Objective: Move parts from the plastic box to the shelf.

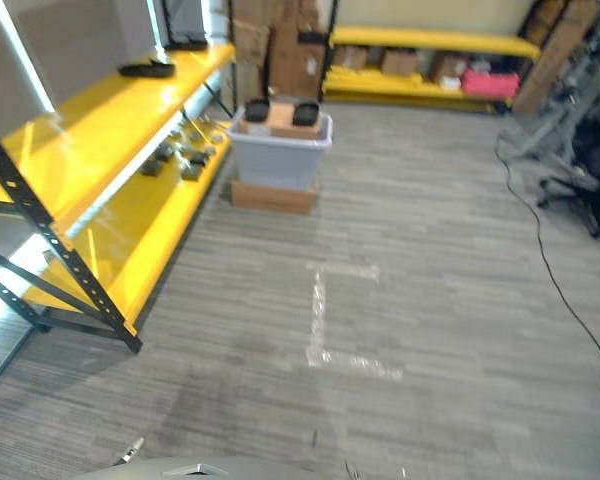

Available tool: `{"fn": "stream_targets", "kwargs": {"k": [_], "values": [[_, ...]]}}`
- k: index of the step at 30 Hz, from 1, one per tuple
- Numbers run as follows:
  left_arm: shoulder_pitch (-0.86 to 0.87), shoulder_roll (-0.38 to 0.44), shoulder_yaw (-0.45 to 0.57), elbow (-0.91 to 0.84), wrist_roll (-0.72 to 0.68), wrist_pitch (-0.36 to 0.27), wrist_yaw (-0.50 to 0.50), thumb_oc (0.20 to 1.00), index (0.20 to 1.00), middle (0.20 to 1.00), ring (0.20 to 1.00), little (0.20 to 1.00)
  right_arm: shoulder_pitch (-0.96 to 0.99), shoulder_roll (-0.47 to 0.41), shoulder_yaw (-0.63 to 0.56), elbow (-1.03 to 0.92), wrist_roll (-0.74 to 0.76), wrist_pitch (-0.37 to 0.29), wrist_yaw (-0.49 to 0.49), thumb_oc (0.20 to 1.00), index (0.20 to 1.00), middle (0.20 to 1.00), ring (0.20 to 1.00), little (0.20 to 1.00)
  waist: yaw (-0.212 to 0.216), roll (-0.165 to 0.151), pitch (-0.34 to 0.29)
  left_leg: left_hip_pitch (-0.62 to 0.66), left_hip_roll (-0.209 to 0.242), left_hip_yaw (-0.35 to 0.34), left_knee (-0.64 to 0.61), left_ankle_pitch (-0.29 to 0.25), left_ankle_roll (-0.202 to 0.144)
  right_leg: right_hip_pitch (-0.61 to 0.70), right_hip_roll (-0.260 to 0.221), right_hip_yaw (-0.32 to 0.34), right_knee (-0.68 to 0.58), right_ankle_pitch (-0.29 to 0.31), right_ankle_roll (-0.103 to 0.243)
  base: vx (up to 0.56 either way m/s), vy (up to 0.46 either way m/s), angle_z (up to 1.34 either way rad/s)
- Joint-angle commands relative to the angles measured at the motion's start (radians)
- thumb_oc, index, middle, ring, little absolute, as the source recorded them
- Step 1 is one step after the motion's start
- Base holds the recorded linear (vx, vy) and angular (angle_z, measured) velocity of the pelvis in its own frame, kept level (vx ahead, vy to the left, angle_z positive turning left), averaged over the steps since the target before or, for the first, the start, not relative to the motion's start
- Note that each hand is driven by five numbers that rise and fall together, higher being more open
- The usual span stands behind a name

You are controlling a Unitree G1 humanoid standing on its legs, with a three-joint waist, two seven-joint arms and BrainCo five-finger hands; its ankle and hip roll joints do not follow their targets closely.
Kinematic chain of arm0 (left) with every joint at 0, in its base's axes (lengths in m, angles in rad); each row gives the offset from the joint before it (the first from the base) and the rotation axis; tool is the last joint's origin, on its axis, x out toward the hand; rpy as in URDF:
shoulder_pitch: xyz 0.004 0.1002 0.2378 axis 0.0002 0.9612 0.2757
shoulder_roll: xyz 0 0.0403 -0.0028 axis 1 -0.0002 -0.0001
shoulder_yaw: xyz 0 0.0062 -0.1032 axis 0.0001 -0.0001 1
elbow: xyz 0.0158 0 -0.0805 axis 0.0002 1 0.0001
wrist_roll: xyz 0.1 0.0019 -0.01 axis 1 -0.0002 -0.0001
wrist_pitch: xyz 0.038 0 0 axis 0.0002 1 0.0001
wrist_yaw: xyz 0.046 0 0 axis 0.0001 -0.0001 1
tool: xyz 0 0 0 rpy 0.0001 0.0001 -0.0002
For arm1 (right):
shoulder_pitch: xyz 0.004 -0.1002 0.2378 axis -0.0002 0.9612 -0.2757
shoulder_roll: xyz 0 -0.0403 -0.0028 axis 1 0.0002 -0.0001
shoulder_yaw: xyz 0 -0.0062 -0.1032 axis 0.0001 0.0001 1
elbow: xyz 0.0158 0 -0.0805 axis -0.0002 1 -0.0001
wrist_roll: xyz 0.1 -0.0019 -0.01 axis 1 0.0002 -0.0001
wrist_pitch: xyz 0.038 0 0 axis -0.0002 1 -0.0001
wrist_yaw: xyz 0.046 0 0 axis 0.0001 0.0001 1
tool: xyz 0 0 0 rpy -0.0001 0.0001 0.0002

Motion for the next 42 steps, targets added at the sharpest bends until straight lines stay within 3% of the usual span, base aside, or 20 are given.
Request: {"fn": "stream_targets", "kwargs": {"k": [1, 18, 32, 42], "values": [[-0.14, 0.025, -0.021, 0.087, 0.051, -0.039, 0.008, 1.0, 1.0, 1.0, 1.0, 1.0, -0.141, -0.092, 0.018, 0.087, 0.066, -0.032, 0.023, 1.0, 1.0, 1.0, 1.0, 1.0, -0.007, 0.005, 0.002, 0.109, 0.031, -0.032, -0.181, 0.079, -0.063, 0.154, -0.055, -0.024, -0.237, 0.181, 0.094, 0.01, 0.005, -0.14], [-0.111, -0.015, -0.05, 0.086, 0.099, -0.044, 0.06, 1.0, 1.0, 1.0, 1.0, 1.0, -0.131, -0.074, 0.002, 0.096, 0.064, -0.037, -0.011, 1.0, 1.0, 1.0, 1.0, 1.0, -0.021, 0.016, -0.001, 0.13, 0.04, -0.007, -0.204, 0.081, -0.073, 0.17, -0.043, -0.009, -0.276, 0.193, 0.094, 0.01, -0.01, -0.04], [-0.09, 0.013, -0.055, 0.039, 0.136, -0.077, 0.139, 1.0, 1.0, 1.0, 1.0, 1.0, -0.143, -0.064, 0.024, 0.042, 0.036, -0.083, -0.09, 1.0, 1.0, 1.0, 1.0, 1.0, -0.021, 0.008, 0.009, 0.11, 0.043, -0.006, -0.208, 0.087, -0.078, 0.155, -0.035, -0.002, -0.294, 0.214, 0.096, -0.01, -0.002, -0.04], [-0.099, 0.021, -0.019, 0.059, 0.096, -0.075, 0.133, 1.0, 1.0, 1.0, 1.0, 1.0, -0.136, -0.07, 0.028, 0.049, 0.028, -0.076, -0.07, 1.0, 1.0, 1.0, 1.0, 1.0, -0.021, 0.003, -0.002, 0.101, 0.037, -0.008, -0.208, 0.09, -0.077, 0.15, -0.036, 0.003, -0.304, 0.227, 0.099, 0.0, 0.0, 0.0]]}}
